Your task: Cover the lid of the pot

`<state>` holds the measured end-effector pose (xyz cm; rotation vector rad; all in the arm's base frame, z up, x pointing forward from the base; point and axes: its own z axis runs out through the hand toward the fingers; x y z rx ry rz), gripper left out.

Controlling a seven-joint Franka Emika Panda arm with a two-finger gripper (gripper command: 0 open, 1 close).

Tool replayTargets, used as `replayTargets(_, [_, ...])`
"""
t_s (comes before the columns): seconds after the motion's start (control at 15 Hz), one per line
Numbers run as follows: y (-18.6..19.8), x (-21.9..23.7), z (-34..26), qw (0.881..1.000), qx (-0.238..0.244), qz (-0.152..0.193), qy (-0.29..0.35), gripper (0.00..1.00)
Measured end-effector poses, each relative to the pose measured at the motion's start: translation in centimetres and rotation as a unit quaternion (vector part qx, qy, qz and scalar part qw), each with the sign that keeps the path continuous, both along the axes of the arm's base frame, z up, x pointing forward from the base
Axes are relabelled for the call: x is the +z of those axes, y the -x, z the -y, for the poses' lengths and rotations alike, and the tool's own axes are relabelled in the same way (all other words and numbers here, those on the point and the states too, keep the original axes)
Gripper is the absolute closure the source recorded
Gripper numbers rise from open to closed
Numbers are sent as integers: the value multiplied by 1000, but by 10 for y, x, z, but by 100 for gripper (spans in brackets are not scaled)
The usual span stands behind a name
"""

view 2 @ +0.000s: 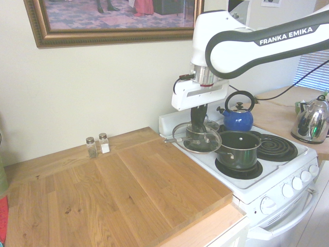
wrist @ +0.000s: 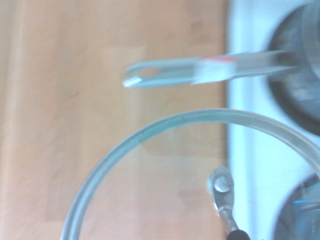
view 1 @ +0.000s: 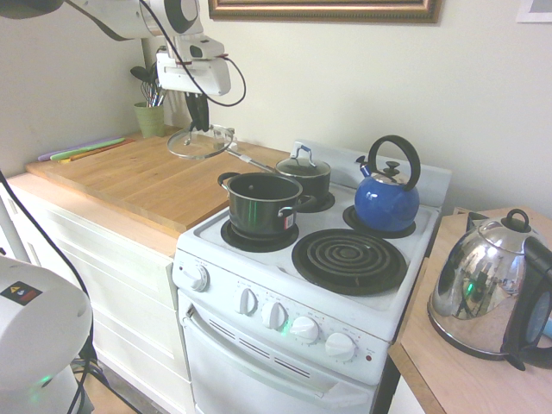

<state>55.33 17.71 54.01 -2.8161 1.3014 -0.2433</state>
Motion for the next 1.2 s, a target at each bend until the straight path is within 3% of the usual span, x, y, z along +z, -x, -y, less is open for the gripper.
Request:
replayTargets(0.27, [-12, 10, 73, 999, -44, -3, -7, 100])
replayTargets(0.67, [-11, -21, 161, 996, -81, -35, -5, 100])
replayTargets(1.2, [-1, -64, 172, 995, -78, -57, -3, 100])
